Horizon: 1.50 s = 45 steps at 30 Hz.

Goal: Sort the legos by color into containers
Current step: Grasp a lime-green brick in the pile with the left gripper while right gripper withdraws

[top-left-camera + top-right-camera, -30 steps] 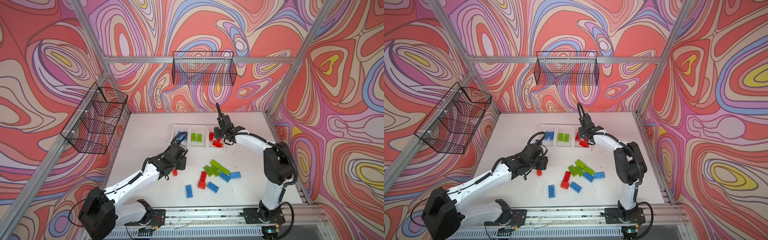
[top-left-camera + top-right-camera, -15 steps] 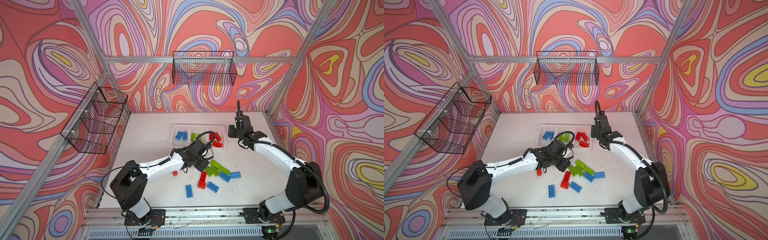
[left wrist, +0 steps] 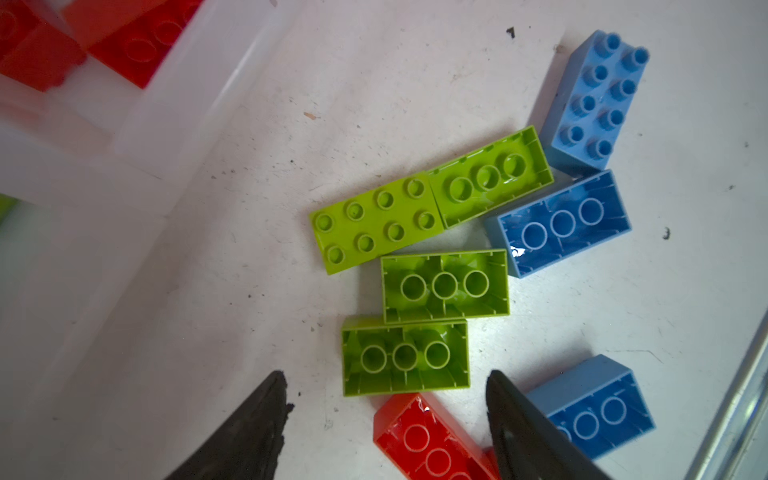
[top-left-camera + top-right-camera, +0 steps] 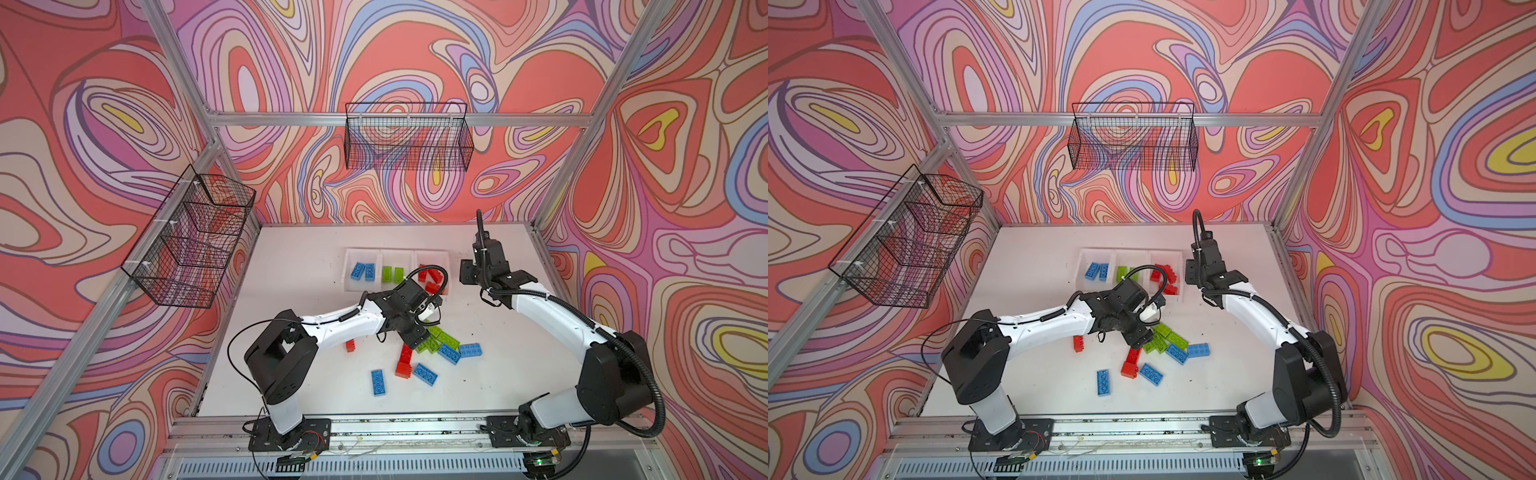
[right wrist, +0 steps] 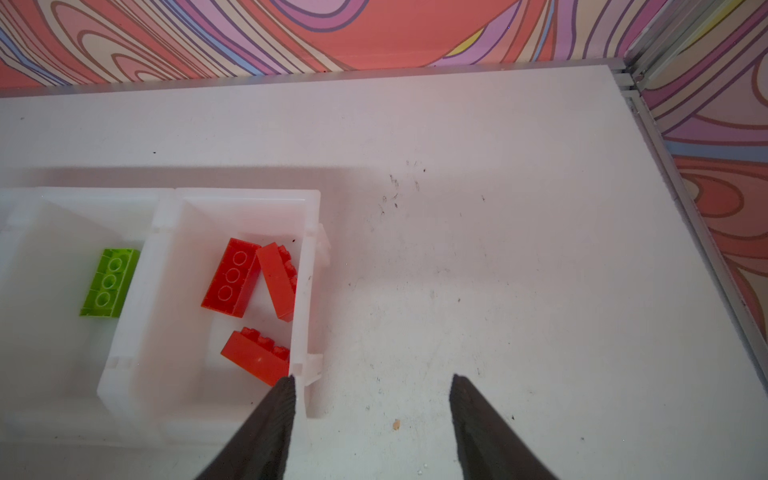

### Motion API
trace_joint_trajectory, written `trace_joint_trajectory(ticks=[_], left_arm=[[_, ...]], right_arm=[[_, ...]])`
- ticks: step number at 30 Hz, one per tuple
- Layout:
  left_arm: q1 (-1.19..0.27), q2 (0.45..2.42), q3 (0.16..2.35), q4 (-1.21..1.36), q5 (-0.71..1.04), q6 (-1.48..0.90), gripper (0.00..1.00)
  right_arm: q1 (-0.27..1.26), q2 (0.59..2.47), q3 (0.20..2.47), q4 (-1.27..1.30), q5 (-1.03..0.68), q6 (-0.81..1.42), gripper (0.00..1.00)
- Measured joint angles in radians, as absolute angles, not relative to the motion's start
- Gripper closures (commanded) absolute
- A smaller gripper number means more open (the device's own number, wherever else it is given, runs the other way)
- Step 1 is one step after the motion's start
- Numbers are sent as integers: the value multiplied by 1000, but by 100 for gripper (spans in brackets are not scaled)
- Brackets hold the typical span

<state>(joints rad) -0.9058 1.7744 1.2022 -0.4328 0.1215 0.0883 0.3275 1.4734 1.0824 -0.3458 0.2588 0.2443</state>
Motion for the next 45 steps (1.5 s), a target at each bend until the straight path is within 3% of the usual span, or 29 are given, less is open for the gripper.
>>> trace_joint_trajectory(ticks=[17,29,35,45], left_arm=[[-959,1881,1232,-457,12,-88,21],[-962,1911,1246,-467,-4,-79,33],[-962,1911,1246,-468,-7,-78,43],[-888,1788,1246,-496,-28,-56,44]], right_arm=[[321,1473,1058,-336,255,245,36],[321,1473,1054,-329,255,249,38],[321,1473,1054,-329,252,249,38],[318,1422,979,-356,244,273,38]])
